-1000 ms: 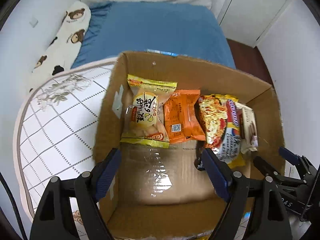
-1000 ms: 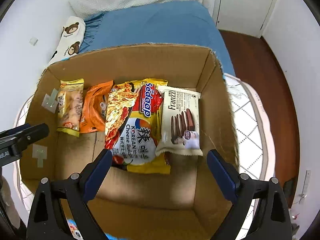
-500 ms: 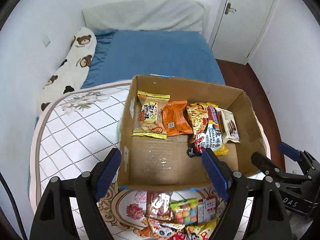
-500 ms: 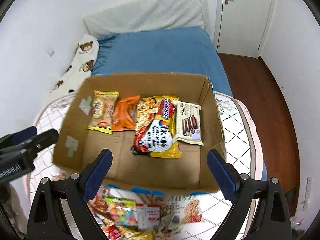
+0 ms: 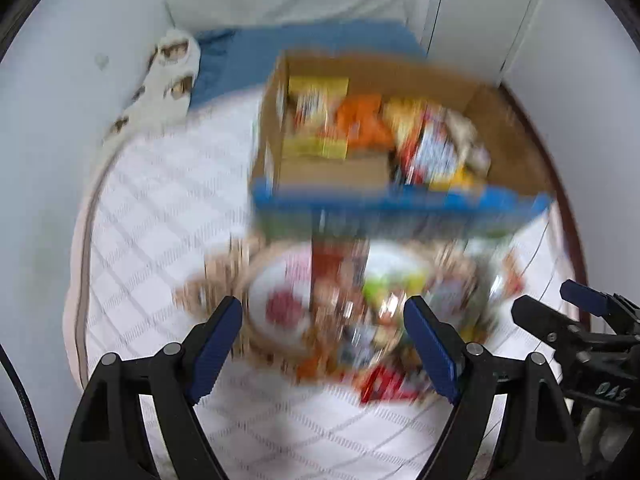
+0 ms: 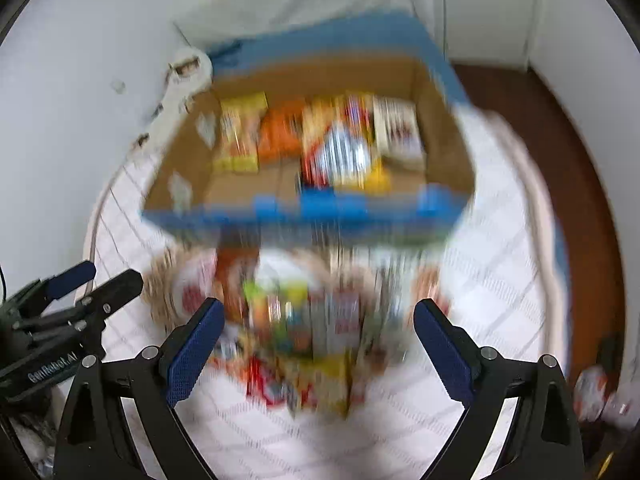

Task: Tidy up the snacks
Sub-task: 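Withdraw both tools from the box toward the snack pile, then grasp panda-print bag with left tool while right tool grasps yellow Guoba bag, lift toward box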

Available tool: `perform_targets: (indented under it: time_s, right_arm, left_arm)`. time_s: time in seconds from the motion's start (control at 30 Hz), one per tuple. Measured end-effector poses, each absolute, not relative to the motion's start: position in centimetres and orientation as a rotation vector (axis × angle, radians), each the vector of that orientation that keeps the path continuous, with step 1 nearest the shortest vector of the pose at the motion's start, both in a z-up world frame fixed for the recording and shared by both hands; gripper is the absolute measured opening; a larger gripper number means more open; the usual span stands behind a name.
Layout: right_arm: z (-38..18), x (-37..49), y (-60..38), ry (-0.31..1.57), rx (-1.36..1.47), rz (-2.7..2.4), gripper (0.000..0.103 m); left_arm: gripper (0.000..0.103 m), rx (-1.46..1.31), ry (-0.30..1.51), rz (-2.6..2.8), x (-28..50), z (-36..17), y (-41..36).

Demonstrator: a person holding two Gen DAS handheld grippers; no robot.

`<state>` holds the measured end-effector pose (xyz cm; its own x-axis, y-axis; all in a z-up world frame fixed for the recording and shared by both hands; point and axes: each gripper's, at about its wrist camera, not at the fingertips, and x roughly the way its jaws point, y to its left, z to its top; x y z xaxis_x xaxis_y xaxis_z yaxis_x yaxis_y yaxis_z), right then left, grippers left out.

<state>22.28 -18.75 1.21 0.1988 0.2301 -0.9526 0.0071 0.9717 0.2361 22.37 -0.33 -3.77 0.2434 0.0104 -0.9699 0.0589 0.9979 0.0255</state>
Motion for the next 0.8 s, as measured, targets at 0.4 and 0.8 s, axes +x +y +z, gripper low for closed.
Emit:
perform_targets:
  time_s: [0.4, 0.8]
  right_arm:
    - [-9.5, 16.5, -17.4, 1.587, 0.330, 0.143, 0.098]
    - [-12.9, 17.2, -15.8, 1.627, 0.236, 0.163, 0.071]
  left_arm:
    - [0.082, 0.168, 1.543, -0.070, 21.1, -14.1, -1.2]
    - [0.051, 0.049, 1.650, -0.097, 21.9, -18.9, -1.5]
